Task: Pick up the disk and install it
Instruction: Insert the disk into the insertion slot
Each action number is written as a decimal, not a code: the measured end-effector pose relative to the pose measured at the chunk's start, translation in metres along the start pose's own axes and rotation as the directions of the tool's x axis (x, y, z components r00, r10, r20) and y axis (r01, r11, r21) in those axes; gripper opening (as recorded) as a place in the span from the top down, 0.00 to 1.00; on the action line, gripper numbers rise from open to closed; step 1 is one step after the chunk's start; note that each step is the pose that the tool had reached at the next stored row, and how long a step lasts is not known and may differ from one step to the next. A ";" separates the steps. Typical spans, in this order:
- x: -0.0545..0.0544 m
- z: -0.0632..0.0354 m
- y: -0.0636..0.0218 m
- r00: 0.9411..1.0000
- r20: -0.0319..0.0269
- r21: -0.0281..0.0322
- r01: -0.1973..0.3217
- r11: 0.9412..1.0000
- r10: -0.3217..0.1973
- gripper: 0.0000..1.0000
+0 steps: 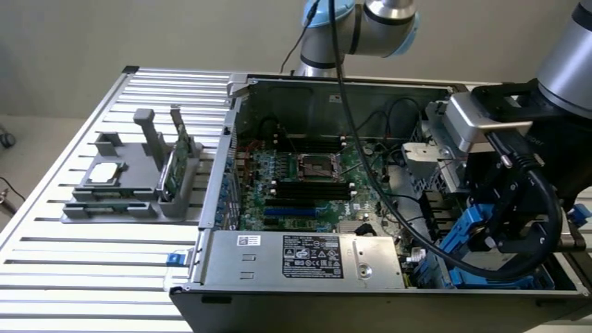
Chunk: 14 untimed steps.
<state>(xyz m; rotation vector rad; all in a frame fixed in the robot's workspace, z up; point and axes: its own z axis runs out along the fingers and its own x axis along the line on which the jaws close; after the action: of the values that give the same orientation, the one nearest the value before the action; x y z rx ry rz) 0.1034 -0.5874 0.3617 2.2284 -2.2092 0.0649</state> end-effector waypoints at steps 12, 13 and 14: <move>-0.004 0.0094 -0.0013 1.000 -0.020 0.000 0.009 1.000 -0.009 0.67; -0.004 0.0099 -0.0014 1.000 -0.022 0.000 0.010 1.000 -0.010 0.67; -0.005 0.0106 -0.0014 1.000 -0.025 0.000 0.010 1.000 -0.010 0.67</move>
<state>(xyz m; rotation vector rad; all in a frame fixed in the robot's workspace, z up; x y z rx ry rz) 0.1050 -0.5831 0.3510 2.2260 -2.1858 0.0919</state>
